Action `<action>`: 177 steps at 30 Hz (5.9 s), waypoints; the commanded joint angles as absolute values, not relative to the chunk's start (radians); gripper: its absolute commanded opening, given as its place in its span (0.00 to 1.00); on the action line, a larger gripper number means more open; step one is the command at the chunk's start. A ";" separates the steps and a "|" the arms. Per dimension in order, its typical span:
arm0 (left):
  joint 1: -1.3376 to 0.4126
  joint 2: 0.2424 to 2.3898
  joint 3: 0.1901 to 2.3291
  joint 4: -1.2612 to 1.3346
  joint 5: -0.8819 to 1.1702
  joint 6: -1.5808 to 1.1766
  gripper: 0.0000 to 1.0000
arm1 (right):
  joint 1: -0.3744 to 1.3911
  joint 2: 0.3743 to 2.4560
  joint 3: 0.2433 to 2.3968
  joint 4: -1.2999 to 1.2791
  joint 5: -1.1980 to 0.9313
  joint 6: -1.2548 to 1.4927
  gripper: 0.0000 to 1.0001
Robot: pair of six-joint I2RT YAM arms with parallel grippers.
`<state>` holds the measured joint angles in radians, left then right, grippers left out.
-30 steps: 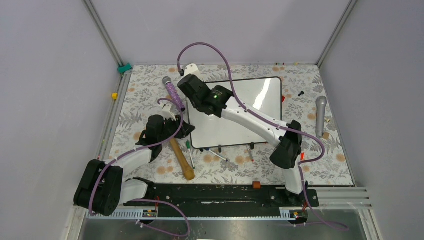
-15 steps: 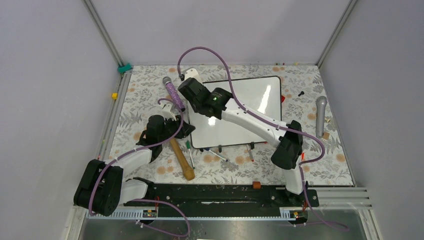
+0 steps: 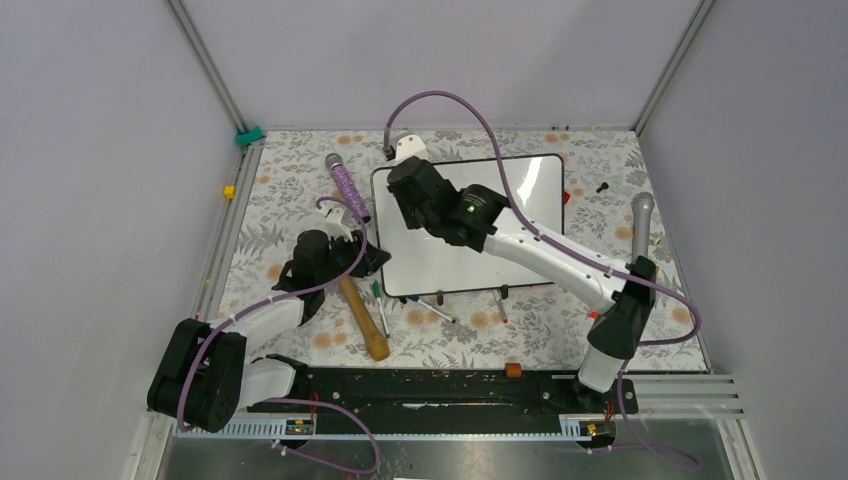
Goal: Write a sentence on the whiteboard
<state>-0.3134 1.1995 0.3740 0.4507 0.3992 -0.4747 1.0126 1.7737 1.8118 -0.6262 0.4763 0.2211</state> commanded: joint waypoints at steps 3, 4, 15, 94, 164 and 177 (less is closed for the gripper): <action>-0.325 1.196 0.408 0.503 0.412 -0.469 0.23 | 1.017 1.713 1.806 -0.522 0.499 0.213 0.00; -0.325 1.199 0.407 0.503 0.413 -0.468 0.21 | 1.017 1.725 1.819 -0.529 0.505 0.212 0.00; -0.325 1.197 0.411 0.477 0.400 -0.457 0.05 | 1.016 1.835 1.941 -0.582 0.540 0.194 0.00; -0.325 1.186 0.411 0.465 0.389 -0.449 0.00 | 0.967 1.859 1.997 -0.609 0.603 0.185 0.00; -0.325 1.185 0.410 0.466 0.392 -0.448 0.00 | 0.950 1.823 1.952 -0.732 0.448 0.213 0.00; -0.325 1.185 0.410 0.466 0.390 -0.449 0.00 | 0.950 1.558 1.587 -0.413 0.507 0.181 0.00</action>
<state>-0.3157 1.1995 0.3740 0.4473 0.3996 -0.4629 0.9573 1.6241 1.6623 -0.5488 0.4686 0.1944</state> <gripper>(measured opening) 0.239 0.155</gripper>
